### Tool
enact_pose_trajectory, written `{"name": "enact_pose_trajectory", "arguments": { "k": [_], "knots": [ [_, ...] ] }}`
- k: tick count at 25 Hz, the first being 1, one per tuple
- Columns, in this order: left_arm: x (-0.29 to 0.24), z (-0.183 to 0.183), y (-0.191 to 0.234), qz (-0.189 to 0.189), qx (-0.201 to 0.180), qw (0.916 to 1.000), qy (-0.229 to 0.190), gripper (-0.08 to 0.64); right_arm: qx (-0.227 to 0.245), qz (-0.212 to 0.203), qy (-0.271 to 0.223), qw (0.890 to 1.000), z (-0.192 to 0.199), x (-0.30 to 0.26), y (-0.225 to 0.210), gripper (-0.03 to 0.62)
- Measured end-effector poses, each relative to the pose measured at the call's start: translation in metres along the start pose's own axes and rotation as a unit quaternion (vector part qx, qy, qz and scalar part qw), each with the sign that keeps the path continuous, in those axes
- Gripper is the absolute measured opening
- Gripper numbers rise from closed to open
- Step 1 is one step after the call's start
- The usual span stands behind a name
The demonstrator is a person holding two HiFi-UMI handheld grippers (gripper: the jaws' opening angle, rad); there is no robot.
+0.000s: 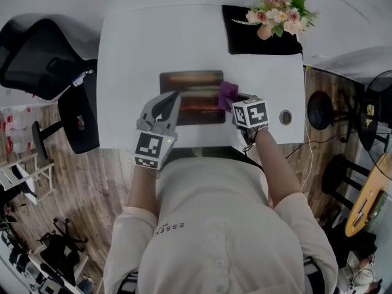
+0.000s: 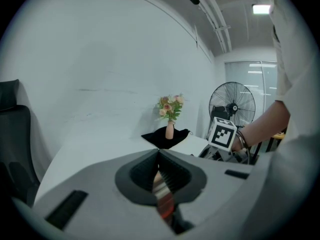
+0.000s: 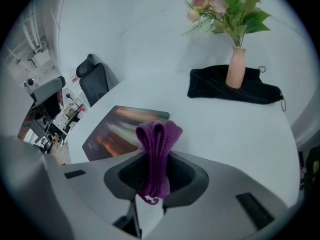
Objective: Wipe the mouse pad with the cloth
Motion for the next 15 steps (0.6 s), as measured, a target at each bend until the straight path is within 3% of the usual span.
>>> {"name": "enact_pose_trajectory", "arguments": {
  "k": [7,12,15],
  "knots": [
    [0.01,0.0,-0.003,-0.008,-0.001,0.9999,-0.006,0.002,0.008,0.027,-0.016,0.999,-0.002,0.02,-0.001,0.097],
    [0.024,0.002,0.008,-0.017,0.003,0.9998,-0.01,0.002,0.019,0.007,-0.05,0.999,-0.025,0.025,0.026,0.097],
    [0.038,0.006,0.021,-0.024,0.006,0.9996,-0.011,0.002,0.029,-0.03,-0.05,0.998,-0.034,0.017,0.059,0.096]
  ]
}}
Point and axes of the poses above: the fingertips, and each gripper's own axes: x backward along the fingers, y to its left, z out of its underside, the point moved 7 cm from there along x, backward along the fingers, and after that the axes turned 9 degrees about x, right-handed, at the moved point
